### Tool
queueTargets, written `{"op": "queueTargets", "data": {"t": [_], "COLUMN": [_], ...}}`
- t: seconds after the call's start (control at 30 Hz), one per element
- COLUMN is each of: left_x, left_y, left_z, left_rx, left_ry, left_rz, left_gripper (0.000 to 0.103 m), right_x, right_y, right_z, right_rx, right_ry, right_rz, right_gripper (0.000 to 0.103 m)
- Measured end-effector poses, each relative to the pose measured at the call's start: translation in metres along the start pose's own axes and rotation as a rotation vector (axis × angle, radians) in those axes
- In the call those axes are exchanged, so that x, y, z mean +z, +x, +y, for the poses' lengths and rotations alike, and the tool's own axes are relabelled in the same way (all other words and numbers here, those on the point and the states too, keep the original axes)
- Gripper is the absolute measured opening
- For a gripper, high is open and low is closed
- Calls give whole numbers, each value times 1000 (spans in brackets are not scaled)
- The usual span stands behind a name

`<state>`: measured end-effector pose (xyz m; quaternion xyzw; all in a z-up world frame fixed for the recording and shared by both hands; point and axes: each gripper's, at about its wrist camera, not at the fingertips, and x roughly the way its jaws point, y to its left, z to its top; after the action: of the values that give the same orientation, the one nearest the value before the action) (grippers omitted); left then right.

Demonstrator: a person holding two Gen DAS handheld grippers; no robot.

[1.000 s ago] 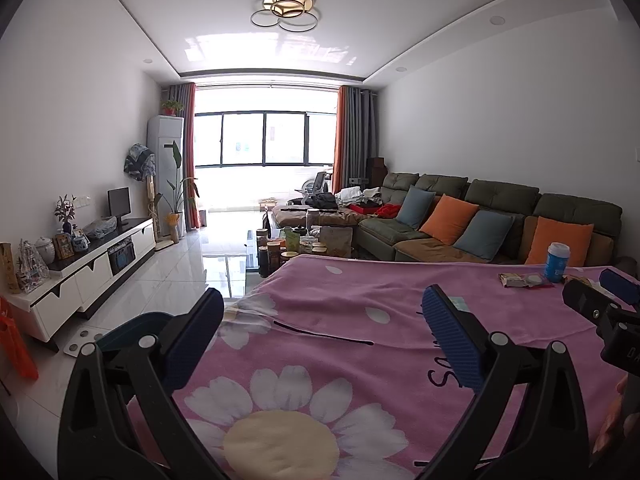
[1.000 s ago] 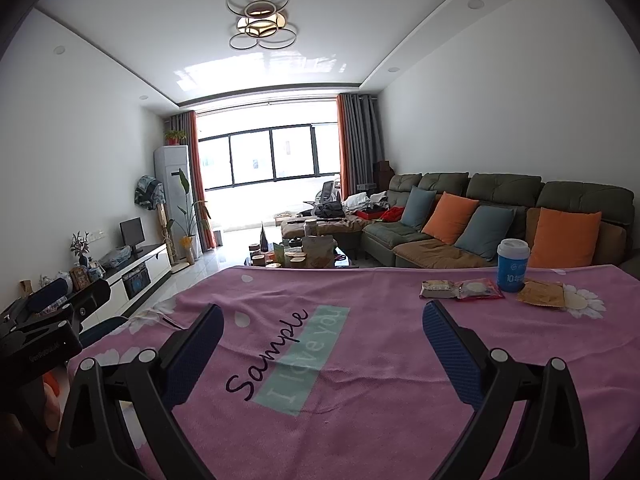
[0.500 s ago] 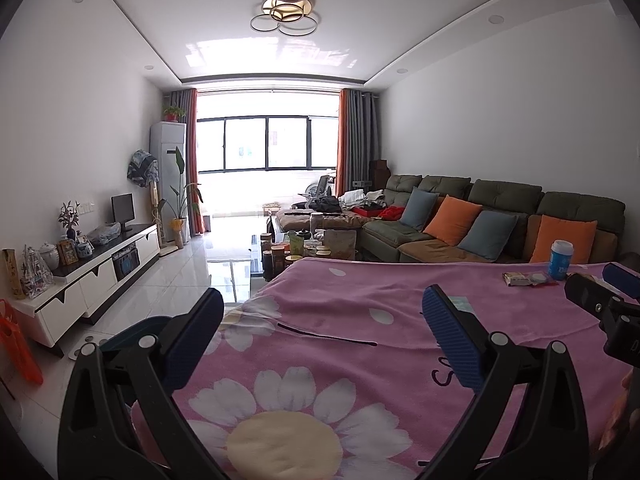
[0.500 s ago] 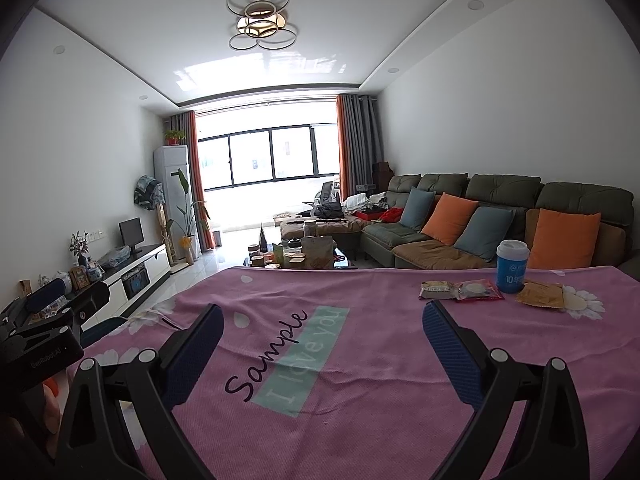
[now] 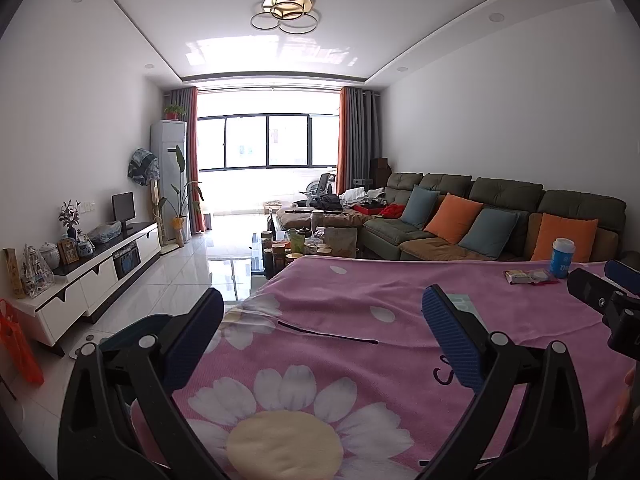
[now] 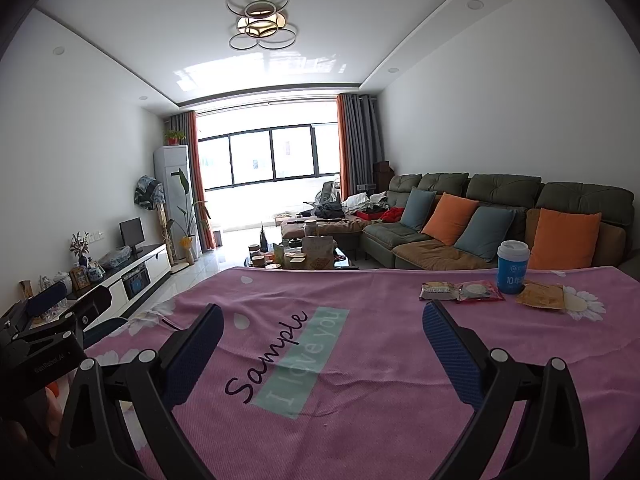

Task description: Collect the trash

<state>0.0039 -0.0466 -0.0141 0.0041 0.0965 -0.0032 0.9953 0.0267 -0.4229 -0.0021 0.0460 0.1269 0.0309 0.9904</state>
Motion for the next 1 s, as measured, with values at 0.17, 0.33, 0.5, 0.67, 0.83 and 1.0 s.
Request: {"op": "queueTargets", "data": {"t": [0.17, 0.33, 0.5, 0.67, 0.83, 1.0], "left_x": [-1, 0, 0, 0, -1, 0], "left_y": [0, 0, 0, 0, 0, 1], "left_z": [0, 0, 1, 2, 2, 2], "left_rx": [1, 2, 3, 3, 2, 2], "left_ry": [-1, 0, 0, -1, 0, 0], "left_rz": [3, 2, 2, 2, 3, 4], "left_gripper": [98, 98, 98, 98, 98, 98], "right_x": [1, 2, 3, 3, 3, 4], "right_y": [0, 0, 2, 2, 1, 1], "right_z": [1, 1, 1, 1, 2, 2], "right_rx": [-1, 0, 1, 0, -1, -1], "right_ry": [1, 1, 1, 1, -1, -1], "right_rz": [-1, -4, -5, -6, -10, -7], "right_gripper": [96, 96, 96, 96, 96, 96]}}
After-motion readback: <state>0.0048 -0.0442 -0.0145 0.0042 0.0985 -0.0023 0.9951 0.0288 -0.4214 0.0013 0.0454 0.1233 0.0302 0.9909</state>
